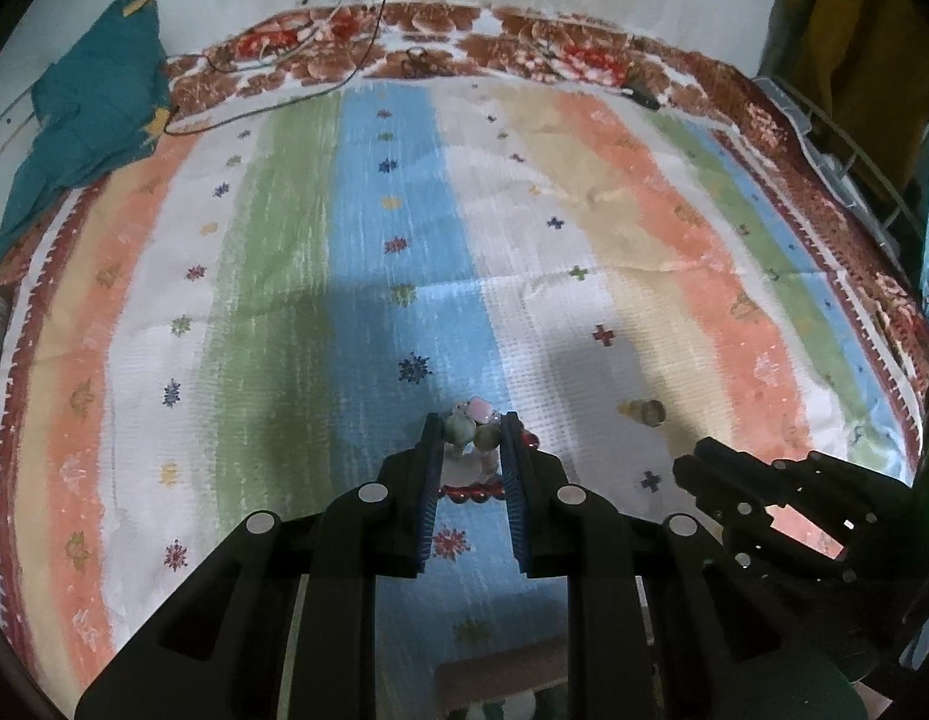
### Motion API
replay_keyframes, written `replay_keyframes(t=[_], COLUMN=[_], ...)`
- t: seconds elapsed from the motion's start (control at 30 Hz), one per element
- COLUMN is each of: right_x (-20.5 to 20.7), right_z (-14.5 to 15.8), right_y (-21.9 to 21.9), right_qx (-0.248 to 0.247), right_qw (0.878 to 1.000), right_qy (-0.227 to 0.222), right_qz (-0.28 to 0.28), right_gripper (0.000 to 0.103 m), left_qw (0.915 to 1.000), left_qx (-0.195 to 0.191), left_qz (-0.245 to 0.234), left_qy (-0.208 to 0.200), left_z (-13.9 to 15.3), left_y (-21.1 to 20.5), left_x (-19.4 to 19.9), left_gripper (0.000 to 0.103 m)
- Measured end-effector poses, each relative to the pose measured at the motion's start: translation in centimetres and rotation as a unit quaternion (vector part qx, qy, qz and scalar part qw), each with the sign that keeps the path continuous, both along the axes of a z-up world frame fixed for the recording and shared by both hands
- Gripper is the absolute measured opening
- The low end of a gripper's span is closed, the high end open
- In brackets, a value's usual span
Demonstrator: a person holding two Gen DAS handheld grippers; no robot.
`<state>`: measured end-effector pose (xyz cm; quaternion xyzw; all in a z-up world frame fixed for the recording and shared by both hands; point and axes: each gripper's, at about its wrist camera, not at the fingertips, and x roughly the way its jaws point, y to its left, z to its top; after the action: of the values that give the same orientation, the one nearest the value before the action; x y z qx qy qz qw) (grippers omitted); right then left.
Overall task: Organize jewelry
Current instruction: 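Lift both held items and carry them over the silver tin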
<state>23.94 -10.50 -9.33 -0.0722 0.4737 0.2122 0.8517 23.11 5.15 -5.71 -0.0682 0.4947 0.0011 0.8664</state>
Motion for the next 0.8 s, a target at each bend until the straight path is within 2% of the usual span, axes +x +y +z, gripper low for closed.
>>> replay_keyframes(t=[0.23, 0.8], right_x=[-1.4, -3.9], right_z=[1.6, 4.0], right_y=[-0.4, -1.8], right_qx=[0.004, 0.032], right_qw=[1.0, 0.998], right_qy=[-0.022, -0.046], right_qz=[0.001, -0.004], right_gripper=[0.014, 0.014], left_qw=[0.9996, 0.9973], left_qx=[0.006, 0.007], left_qz=[-0.012, -0.031], left_qy=[-0.023, -0.066], left_z=[1.7, 5.1], left_y=[-0.9, -2.0], left_x=[-1.8, -6.7], left_gripper=[0.019, 0.019])
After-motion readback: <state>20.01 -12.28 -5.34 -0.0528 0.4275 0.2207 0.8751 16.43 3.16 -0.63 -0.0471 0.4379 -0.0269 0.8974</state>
